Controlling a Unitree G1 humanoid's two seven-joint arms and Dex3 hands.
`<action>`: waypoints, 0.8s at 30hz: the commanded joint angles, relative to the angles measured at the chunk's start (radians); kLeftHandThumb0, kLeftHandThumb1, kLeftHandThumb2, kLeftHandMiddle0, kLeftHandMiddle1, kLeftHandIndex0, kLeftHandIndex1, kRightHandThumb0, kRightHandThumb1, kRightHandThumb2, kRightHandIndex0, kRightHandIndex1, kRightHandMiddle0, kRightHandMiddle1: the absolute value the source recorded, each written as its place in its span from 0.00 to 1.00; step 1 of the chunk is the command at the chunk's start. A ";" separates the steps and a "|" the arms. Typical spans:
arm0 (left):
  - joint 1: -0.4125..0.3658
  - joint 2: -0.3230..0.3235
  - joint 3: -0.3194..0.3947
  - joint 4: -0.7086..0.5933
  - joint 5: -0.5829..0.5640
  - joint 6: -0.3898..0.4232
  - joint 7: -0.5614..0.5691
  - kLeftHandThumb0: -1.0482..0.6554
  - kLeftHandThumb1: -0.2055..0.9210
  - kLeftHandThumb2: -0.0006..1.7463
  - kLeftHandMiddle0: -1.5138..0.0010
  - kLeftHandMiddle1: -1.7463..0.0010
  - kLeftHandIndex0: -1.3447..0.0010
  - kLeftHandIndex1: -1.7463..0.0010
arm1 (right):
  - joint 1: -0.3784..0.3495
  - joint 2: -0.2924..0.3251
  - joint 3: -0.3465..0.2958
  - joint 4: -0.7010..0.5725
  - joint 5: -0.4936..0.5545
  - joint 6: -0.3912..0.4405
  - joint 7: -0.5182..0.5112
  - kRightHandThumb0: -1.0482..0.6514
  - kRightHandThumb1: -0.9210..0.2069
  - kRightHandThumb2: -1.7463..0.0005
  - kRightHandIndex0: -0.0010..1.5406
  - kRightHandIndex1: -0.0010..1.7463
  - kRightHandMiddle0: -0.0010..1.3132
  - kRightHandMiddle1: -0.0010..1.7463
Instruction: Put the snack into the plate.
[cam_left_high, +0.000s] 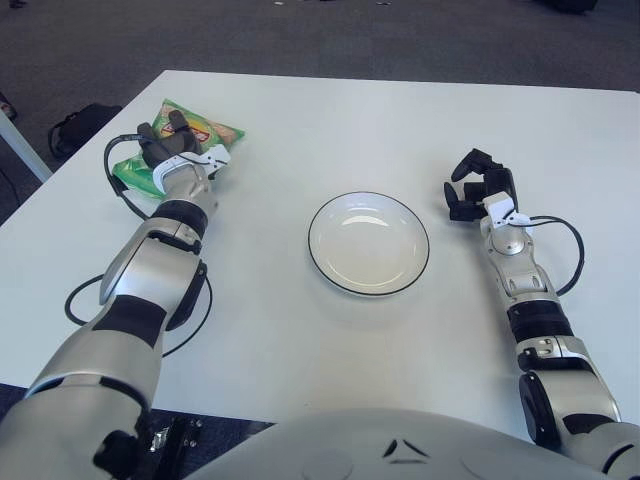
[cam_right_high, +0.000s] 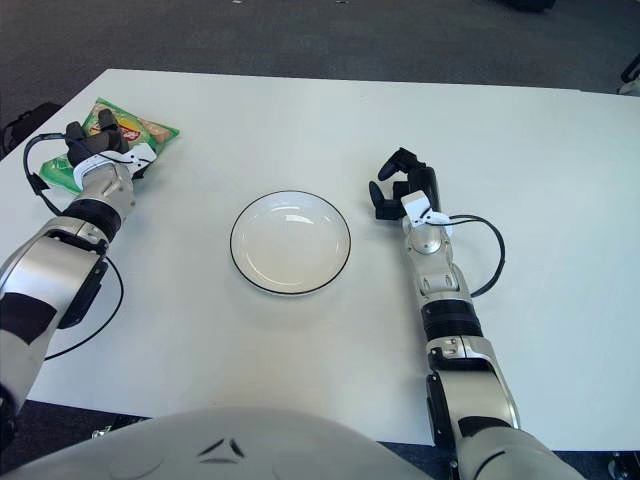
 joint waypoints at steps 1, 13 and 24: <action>0.055 0.024 0.024 0.022 -0.013 -0.125 0.216 0.33 0.61 0.61 0.98 0.34 1.00 0.42 | 0.083 0.013 0.019 0.087 -0.008 0.062 0.032 0.32 0.58 0.21 0.84 1.00 0.50 1.00; 0.108 0.042 0.006 0.030 0.003 -0.366 0.437 0.66 0.30 0.81 0.50 0.19 0.55 0.01 | 0.079 0.012 0.027 0.099 -0.018 0.037 0.021 0.32 0.58 0.21 0.83 1.00 0.50 1.00; 0.098 0.057 0.006 0.034 -0.001 -0.477 0.405 0.62 0.07 0.97 0.35 0.17 0.42 0.00 | 0.074 0.010 0.031 0.117 -0.026 0.014 0.012 0.32 0.60 0.19 0.83 1.00 0.52 1.00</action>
